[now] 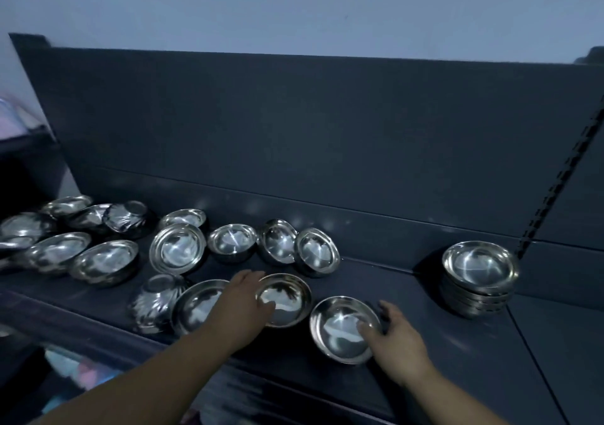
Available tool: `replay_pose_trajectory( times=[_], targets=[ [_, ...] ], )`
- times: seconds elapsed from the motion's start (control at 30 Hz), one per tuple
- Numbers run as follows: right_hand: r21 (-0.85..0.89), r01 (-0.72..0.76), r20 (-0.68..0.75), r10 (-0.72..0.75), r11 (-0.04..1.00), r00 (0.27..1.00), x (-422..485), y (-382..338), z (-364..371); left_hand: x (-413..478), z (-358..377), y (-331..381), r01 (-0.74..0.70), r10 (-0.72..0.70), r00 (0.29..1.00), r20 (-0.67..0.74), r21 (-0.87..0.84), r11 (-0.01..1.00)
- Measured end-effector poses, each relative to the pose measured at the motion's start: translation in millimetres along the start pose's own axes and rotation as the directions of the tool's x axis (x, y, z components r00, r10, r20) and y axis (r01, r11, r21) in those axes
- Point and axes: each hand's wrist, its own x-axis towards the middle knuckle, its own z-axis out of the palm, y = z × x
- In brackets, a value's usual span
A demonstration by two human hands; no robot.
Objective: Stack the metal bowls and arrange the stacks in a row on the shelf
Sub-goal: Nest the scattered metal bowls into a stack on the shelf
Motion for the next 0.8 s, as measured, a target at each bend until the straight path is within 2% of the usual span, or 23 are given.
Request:
replay_pose_trajectory(
  times=[0.2, 0.4, 0.43, 0.5, 0.53, 0.63, 0.7, 0.8],
  targets=[
    [0.107, -0.127, -0.142, 0.141, 0.986, 0.98, -16.0, -11.5, 21.2, -0.9, 2.8, -26.4, -0.15, 0.151, 0.986, 0.067, -0.025, 0.988],
    [0.147, -0.185, -0.189, 0.211, 0.972, 0.959, -24.7, -14.4, 26.0, 2.9, -0.6, -33.2, -0.136, 0.14, 0.985, 0.096, -0.05, 0.989],
    [0.166, -0.196, -0.189, 0.226, 0.966, 0.956, -23.0, -14.3, 24.9, 2.4, -3.9, -31.2, -0.148, 0.152, 0.987, 0.059, -0.06, 0.987],
    [0.216, -0.22, -0.191, 0.263, 0.951, 0.946, -19.9, -15.4, 21.2, 1.6, -7.4, -29.3, -0.243, 0.244, 0.961, -0.129, 0.027, 0.97],
    [0.236, -0.223, -0.205, 0.272, 0.946, 0.94, -17.0, -15.6, 19.3, 1.2, -8.4, -30.3, -0.26, 0.266, 0.948, -0.175, 0.058, 0.964],
    [0.315, -0.176, -0.277, 0.267, 0.933, 0.923, -3.3, -21.8, 13.8, 0.4, -5.2, -37.6, -0.171, 0.179, 0.98, 0.091, -0.086, 0.981],
    [0.381, -0.129, -0.298, 0.254, 0.916, 0.92, 6.9, -32.0, 13.2, 5.7, -5.9, -43.6, -0.154, 0.164, 0.978, 0.131, -0.081, 0.985],
    [0.449, -0.076, -0.232, 0.198, 0.89, 0.952, 15.0, -58.7, 19.0, 11.6, -9.6, -46.8, -0.197, 0.205, 0.964, 0.167, -0.062, 0.978]
  ],
)
